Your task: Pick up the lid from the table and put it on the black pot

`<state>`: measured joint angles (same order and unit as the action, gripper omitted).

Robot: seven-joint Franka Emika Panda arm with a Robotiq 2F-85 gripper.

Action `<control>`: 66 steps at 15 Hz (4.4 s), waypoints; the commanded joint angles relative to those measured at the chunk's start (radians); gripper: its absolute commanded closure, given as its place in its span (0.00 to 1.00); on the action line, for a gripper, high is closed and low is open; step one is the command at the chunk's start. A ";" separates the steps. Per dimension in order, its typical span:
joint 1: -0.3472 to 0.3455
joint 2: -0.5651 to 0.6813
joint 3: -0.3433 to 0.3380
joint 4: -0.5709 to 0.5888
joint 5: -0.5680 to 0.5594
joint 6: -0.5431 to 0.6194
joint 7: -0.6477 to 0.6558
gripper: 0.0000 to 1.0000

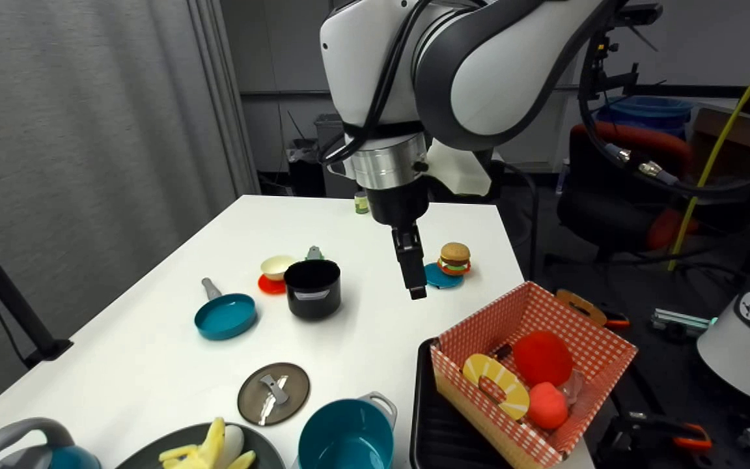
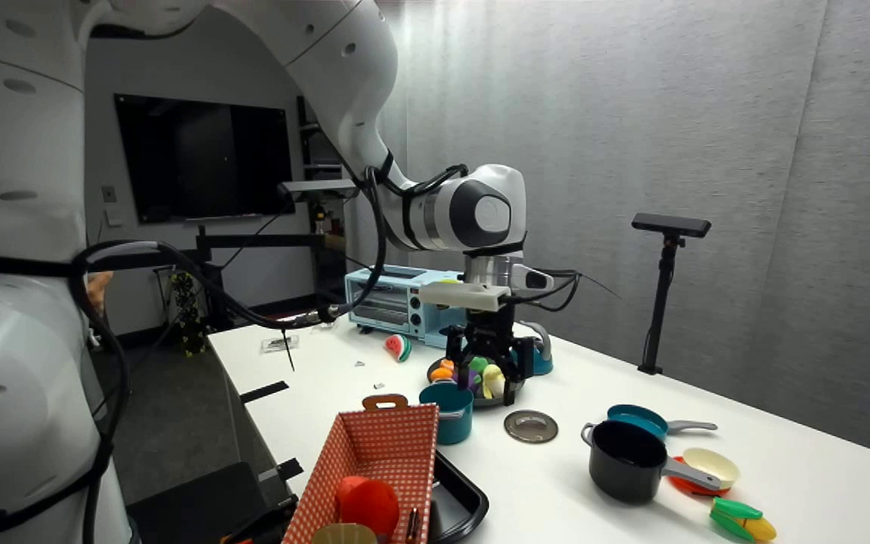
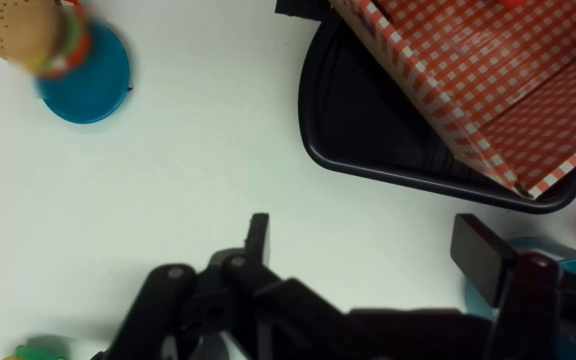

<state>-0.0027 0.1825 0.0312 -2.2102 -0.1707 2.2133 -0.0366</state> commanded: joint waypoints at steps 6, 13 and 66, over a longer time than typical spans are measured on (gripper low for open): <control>0.023 0.143 -0.012 0.135 -0.017 0.114 0.045 0.08; 0.020 0.111 -0.012 0.098 0.003 0.111 0.013 0.00; 0.355 0.711 -0.280 0.690 0.037 0.398 0.912 0.00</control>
<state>0.3241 0.9348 -0.1878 -1.4436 -0.1132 2.5542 0.7938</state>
